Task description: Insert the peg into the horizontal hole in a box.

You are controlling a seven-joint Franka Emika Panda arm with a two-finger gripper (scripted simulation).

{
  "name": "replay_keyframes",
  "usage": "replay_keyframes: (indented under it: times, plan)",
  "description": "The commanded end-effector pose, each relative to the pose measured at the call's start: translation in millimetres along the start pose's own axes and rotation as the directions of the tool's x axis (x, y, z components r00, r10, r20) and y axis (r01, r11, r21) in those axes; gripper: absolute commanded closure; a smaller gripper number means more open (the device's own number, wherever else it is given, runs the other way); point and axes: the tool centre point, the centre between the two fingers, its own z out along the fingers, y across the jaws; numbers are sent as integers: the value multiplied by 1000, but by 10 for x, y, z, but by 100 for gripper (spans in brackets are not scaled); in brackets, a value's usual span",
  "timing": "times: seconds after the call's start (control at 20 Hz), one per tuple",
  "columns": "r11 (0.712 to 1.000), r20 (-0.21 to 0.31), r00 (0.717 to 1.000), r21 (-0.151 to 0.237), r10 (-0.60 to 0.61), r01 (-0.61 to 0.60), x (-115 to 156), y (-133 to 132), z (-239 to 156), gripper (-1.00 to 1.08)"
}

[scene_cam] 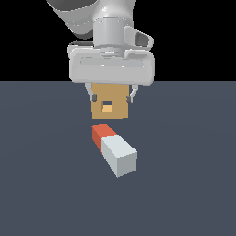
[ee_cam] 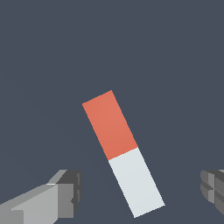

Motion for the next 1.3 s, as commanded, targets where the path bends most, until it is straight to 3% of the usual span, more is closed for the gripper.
replay_keyframes:
  times: [0.0, 0.75, 1.25]
  plan:
    - [1000, 0, 1000, 0, 0, 0, 0, 0, 0, -92]
    - [992, 2, 992, -11, -127, 127, -186, 6, 219, -92]
    - [949, 8, 949, -28, -314, 315, -465, 76, 553, -92]
